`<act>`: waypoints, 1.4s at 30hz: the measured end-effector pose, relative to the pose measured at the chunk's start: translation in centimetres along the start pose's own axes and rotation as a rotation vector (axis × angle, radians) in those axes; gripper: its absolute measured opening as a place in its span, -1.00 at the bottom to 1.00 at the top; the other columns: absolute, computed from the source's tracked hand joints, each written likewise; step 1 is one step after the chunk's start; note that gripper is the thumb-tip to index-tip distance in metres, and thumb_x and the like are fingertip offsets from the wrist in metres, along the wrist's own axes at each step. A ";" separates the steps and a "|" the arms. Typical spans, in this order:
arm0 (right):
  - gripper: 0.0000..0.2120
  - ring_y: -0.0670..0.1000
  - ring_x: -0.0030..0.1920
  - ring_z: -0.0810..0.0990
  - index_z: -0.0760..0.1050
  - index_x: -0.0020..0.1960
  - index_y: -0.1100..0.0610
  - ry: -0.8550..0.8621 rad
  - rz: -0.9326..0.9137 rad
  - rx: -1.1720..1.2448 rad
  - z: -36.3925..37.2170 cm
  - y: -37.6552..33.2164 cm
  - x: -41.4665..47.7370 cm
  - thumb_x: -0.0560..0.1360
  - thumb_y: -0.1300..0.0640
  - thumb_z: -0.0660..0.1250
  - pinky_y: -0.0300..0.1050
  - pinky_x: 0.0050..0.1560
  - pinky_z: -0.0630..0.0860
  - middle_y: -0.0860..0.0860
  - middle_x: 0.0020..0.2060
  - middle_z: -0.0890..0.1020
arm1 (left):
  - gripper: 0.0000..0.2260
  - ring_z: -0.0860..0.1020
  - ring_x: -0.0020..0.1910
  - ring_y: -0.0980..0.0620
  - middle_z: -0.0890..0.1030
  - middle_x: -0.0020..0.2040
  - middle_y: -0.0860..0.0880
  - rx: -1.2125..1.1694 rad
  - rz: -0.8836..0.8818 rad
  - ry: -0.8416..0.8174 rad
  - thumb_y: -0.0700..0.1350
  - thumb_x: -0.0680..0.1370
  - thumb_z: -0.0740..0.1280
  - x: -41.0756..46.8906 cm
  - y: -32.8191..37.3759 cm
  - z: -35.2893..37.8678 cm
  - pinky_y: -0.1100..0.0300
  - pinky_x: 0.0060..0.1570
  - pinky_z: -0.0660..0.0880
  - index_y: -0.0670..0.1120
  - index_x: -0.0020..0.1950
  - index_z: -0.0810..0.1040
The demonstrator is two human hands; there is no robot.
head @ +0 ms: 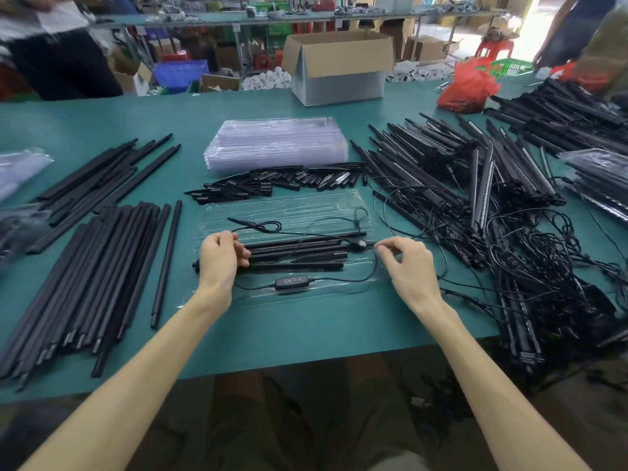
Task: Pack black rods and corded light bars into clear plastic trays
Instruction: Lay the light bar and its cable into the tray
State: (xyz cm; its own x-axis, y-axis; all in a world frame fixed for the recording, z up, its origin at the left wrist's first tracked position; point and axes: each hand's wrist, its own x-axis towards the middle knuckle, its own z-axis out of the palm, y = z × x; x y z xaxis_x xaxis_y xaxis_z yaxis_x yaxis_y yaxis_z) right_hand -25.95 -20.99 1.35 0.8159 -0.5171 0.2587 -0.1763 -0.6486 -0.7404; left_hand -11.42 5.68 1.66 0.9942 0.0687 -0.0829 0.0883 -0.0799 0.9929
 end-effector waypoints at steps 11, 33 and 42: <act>-0.81 0.06 0.21 0.33 0.58 0.13 0.05 0.016 -0.112 -0.321 2.5 -0.6 -0.2 0.57 0.00 0.39 -0.06 0.18 0.21 -0.01 0.08 0.49 | -0.76 0.39 0.08 -0.03 0.35 0.20 -0.16 0.616 0.317 0.166 -0.34 0.53 0.26 0.2 1.2 -3.0 0.15 0.13 0.30 -0.20 0.19 0.42; -0.92 -0.21 -0.04 0.48 0.53 0.10 0.17 0.186 -0.172 0.071 3.2 -0.4 -0.6 0.63 0.25 0.29 -0.37 0.01 0.39 -0.06 -0.02 0.46 | -0.72 0.50 0.24 -0.15 0.61 0.17 -0.08 0.902 0.559 -0.454 0.02 0.68 0.17 -0.8 2.6 10.8 0.00 0.21 0.20 -0.09 0.23 0.56; -0.94 -0.14 -0.02 0.71 0.46 0.10 0.15 0.214 -0.176 0.401 3.2 -0.2 -0.9 0.64 0.22 0.29 -0.26 0.01 0.61 -0.01 -0.03 0.67 | -0.66 0.63 -0.02 0.11 0.70 0.01 0.02 0.447 0.563 -0.727 0.02 0.71 0.15 -2.7 3.8 10.0 0.17 0.12 0.53 -0.09 0.17 0.68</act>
State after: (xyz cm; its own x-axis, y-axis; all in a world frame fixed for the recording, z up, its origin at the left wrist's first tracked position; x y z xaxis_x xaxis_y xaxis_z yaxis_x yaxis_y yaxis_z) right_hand -24.87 -18.61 -0.68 0.6754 -0.5495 0.4918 0.2145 -0.4917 -0.8440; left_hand -13.13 -4.75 4.82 0.6824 -0.7013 0.2061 -0.5361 -0.2886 0.7933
